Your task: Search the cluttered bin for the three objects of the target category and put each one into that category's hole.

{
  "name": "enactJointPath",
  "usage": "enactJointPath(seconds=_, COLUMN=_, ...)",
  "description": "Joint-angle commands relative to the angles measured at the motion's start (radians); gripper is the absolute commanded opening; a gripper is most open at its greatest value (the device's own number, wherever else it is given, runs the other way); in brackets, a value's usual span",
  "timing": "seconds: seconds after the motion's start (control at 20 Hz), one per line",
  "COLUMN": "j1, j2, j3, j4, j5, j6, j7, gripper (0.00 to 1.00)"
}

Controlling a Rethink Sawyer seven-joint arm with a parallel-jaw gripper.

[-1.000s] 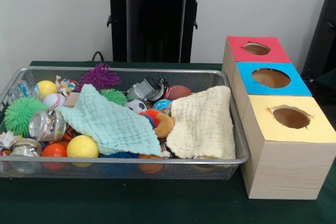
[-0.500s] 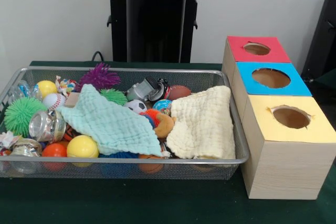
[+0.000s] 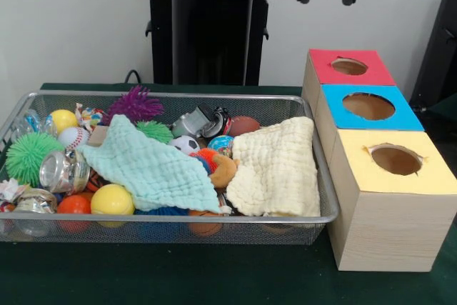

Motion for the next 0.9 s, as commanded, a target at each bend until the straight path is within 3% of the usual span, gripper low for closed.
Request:
enactJointPath(seconds=0.05, j1=-0.085, j2=0.055, j3=0.063, j4=-0.028, j5=0.012, j6=0.021, j7=0.043, gripper=1.0)
enactJointPath(seconds=0.4, j1=-0.168, j2=0.073, j3=0.102, j4=-0.049, j5=0.032, j6=0.034, j7=-0.004, gripper=1.0)
enactJointPath(seconds=0.9, j1=-0.248, j2=0.045, j3=0.144, j4=0.013, j5=0.021, j6=-0.016, j7=-0.038, gripper=1.0)
